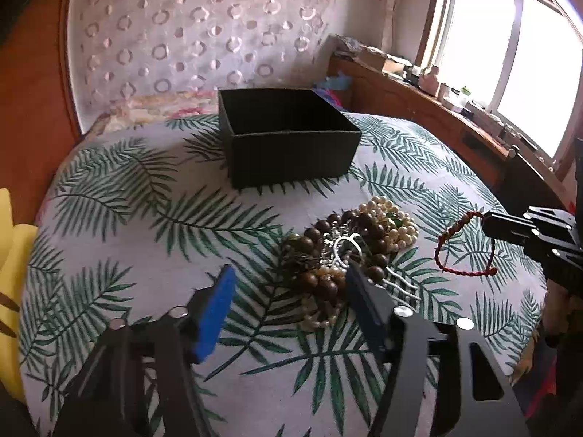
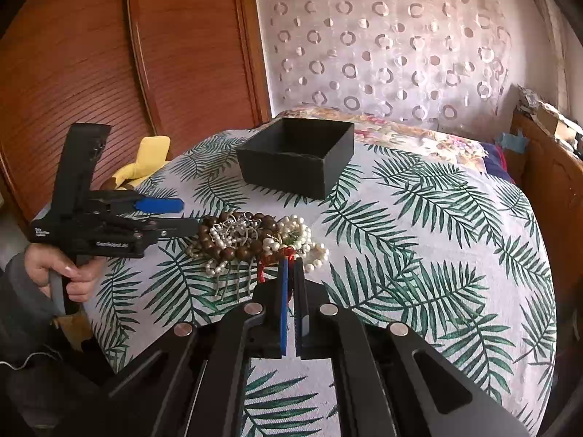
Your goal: Organize jewelry
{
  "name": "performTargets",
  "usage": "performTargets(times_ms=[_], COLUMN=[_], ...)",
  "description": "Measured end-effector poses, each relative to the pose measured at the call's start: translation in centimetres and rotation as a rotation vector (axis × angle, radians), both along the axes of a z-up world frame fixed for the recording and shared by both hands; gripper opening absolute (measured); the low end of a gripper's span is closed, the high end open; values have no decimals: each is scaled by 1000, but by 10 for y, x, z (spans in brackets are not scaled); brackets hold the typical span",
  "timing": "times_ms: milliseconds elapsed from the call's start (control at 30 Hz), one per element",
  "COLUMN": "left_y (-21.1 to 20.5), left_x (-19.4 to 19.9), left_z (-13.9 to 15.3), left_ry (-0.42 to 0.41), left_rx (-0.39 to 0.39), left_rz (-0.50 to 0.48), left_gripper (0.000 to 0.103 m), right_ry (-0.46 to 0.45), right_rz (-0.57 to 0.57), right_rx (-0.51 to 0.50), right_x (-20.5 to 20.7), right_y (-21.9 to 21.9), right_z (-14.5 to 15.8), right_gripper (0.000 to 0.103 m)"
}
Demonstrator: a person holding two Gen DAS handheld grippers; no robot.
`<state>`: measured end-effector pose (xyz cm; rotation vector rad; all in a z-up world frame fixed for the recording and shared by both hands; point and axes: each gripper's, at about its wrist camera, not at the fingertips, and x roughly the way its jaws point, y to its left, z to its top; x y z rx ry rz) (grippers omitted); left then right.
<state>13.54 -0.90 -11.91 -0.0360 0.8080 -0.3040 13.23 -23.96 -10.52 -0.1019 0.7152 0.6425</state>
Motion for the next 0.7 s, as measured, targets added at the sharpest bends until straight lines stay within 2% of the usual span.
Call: performTargets(times_ms=[100, 267, 333, 400, 433, 700], left_y=[-3, -4, -2, -2, -3, -4], left_x=[5, 16, 19, 19, 18, 8], left_z=[-4, -10, -9, -7, -5, 12], left_ry=[13, 36, 40, 35, 26, -22], left_rx=[-7, -28, -51, -61, -47, -52], left_rz=[-13, -20, -28, -34, -33, -56], left_gripper=[45, 37, 29, 12, 7, 4], right_ry=[8, 18, 23, 27, 28, 29], right_rz=[0, -2, -2, -3, -3, -2], right_rx=[5, 9, 8, 7, 7, 4], right_x=[0, 0, 1, 1, 1, 1], right_y=[-1, -1, -1, -1, -1, 1], right_z=[-2, -7, -8, -10, -11, -12], right_gripper=[3, 3, 3, 3, 3, 3])
